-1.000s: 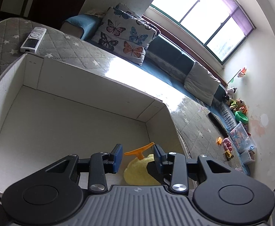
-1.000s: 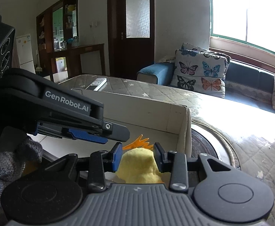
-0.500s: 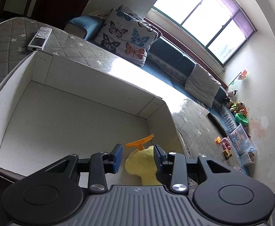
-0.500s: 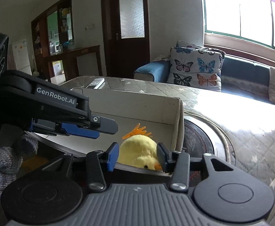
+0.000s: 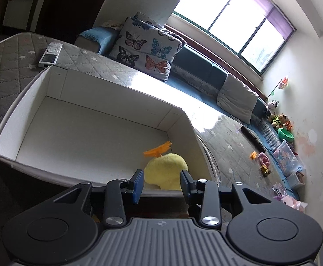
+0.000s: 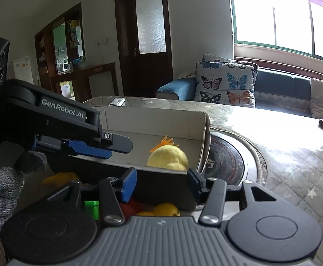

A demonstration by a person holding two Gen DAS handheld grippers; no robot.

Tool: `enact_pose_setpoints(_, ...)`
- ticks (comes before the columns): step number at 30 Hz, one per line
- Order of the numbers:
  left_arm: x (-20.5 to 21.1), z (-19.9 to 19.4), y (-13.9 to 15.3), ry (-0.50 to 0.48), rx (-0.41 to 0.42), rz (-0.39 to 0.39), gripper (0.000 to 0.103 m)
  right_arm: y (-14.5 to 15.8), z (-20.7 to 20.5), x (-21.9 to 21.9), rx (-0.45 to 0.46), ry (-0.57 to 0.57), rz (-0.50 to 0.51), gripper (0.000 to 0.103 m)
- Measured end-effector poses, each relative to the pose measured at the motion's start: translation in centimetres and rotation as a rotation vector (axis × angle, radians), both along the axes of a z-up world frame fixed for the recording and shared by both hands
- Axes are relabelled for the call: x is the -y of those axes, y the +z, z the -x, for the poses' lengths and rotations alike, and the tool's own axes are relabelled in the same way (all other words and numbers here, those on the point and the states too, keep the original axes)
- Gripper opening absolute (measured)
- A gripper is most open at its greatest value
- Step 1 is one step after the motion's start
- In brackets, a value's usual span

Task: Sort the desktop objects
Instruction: 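Open the right gripper to drop the chick into the box, then move the right tool back down to the green packet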

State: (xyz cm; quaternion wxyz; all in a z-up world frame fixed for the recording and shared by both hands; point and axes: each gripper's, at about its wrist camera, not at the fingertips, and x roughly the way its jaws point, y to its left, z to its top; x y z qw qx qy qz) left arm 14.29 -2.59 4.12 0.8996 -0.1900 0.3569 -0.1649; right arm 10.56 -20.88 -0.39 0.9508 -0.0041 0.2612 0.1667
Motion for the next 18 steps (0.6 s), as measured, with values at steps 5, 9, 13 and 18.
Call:
enact_pose_setpoints(5, 0.2, 1.8, 0.5, -0.001, 0.012, -0.024, 0.038, 0.0, 1.8, 0.0, 0.004, 0.011, -0.006, 0.064)
enact_pose_setpoints(9, 0.5, 3.3, 0.6, 0.003, 0.026, -0.058, 0.038, 0.0, 3.2, -0.2, 0.013, 0.025, -0.01, 0.072)
enact_pose_setpoints(13, 0.6, 4.6, 0.5, 0.004, 0.026, -0.067, 0.038, 0.1, 4.6, -0.6, 0.028, 0.044, -0.005, 0.081)
enact_pose_setpoints(18, 0.4, 6.0, 0.5, 0.013, 0.031, -0.08, 0.038, 0.1, 5.6, -1.0, 0.036, 0.057, -0.005, 0.085)
